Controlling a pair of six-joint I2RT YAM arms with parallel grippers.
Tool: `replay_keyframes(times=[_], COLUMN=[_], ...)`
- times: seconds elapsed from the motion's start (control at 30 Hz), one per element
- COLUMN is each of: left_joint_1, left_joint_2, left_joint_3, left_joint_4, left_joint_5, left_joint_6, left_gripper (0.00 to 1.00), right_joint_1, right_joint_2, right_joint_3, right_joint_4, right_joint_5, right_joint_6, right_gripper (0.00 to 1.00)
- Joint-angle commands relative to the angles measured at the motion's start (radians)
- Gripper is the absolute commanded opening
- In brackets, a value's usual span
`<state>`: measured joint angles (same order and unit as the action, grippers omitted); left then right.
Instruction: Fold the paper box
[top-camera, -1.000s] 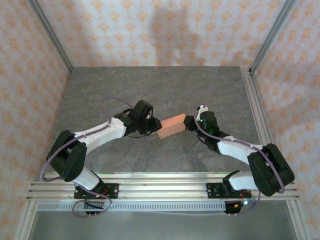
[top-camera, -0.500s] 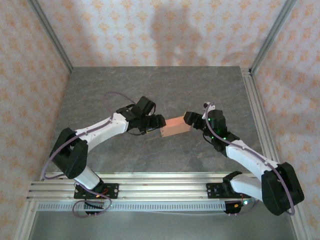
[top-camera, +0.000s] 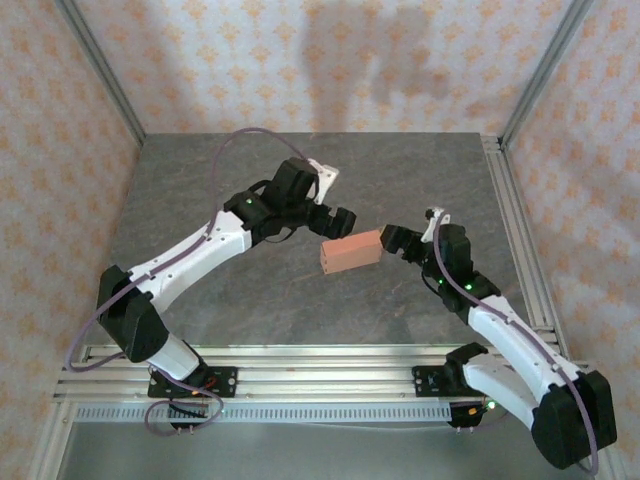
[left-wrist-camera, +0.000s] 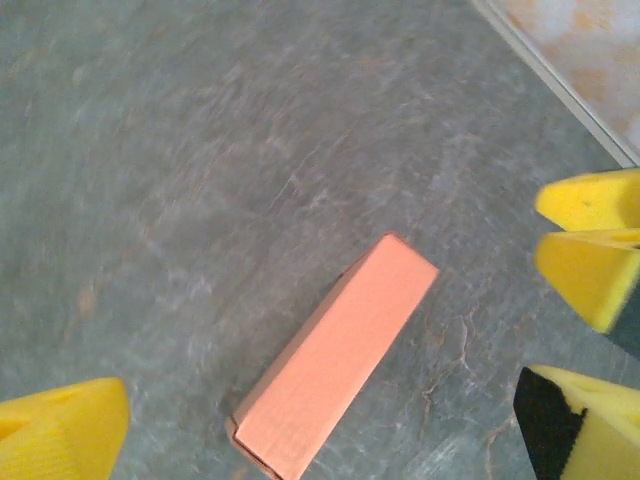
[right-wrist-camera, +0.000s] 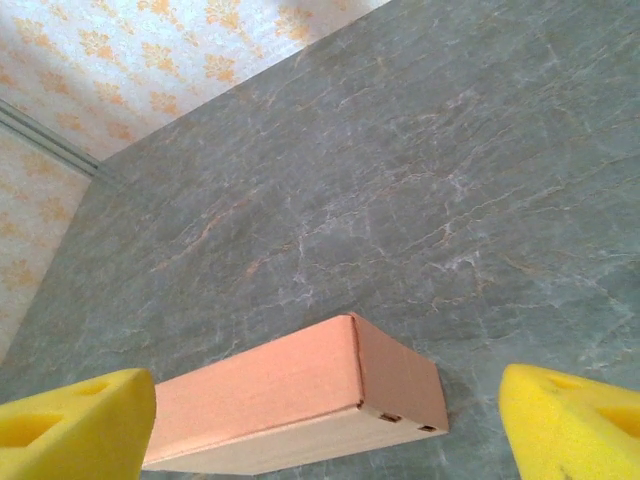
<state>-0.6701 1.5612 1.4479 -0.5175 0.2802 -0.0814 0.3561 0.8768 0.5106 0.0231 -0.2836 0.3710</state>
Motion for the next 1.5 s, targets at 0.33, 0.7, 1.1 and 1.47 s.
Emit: replay_keyframes(times=[0.33,0.7,1.1,1.47], left_joint_1=[-0.016,-0.035,-0.057,-0.13], left_joint_2=[0.192,0.321,0.328,0.253], left_joint_3=[0.083,0.152,0.136,-0.016], left_joint_4=[-0.251,-0.329,-0.31,-0.096], left_joint_5=[0.101,-0.025,-0.106,-0.406], left_joint_6=[0.764,0.801,0.82,0.854], left_gripper=[0.92,0.81,0.56,0.42], right_joint_1=[-0.013,-0.013,-0.013,-0.014], right_joint_2=[-0.088,-0.079,-0.081,-0.068], right_joint_3=[0.002,0.0,0.002,-0.004], right_joint_4=[-0.132,-0.118,-0.124,-0.111], right_joint_5=[0.052,0.056,0.06,0.06], right_joint_6=[-0.049,-0.048,-0.051,-0.055], right_gripper=[0.9,0.89,0.88,0.87])
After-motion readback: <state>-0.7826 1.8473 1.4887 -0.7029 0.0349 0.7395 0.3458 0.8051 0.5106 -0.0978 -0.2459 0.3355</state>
